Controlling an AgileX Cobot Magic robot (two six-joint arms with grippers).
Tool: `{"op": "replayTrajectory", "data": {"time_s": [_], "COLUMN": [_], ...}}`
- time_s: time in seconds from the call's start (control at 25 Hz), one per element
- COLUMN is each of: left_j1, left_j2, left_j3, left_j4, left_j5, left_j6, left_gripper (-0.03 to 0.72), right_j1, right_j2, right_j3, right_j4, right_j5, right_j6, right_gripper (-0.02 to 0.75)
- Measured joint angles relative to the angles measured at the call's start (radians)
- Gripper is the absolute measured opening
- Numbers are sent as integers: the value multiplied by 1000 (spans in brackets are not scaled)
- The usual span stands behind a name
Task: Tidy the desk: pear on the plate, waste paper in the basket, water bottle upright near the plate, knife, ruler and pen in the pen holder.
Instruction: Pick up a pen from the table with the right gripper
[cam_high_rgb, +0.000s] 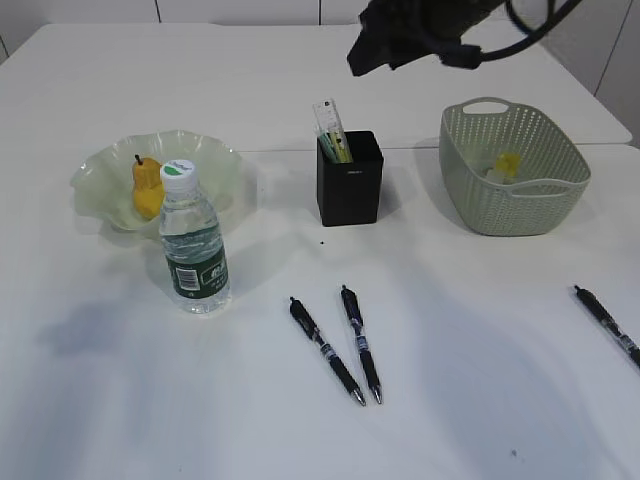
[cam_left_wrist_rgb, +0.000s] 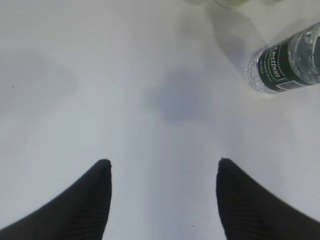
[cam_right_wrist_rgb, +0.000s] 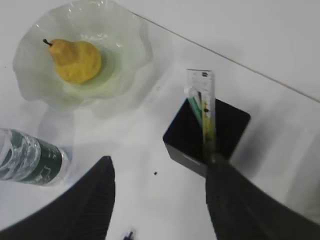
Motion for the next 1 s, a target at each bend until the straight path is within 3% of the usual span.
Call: {"op": "replayTrajectory", "data": {"time_s": [0.16,0.32,0.56,0.84,1.0], "left_j1": [0,0,0,0,0], "left_j2": [0,0,0,0,0], "left_j3": [0,0,0,0,0], "left_j4": [0,0,-2,-2,-4], "left_j5": [0,11,33,37,58], "left_j6": [0,0,0,0,0], "left_gripper": [466,466,466,467,467], "right_j1": [0,0,0,11,78], "right_j2": [-105,-224,-343,-381,-374], "right_j3": [17,114,251,388,439], "right_j4": [-151,-228,-396,-381,-380], "right_j5": [68,94,260,317,313], "right_j6": [145,198,293,393,467], "right_gripper": [429,429,429,424,403]}}
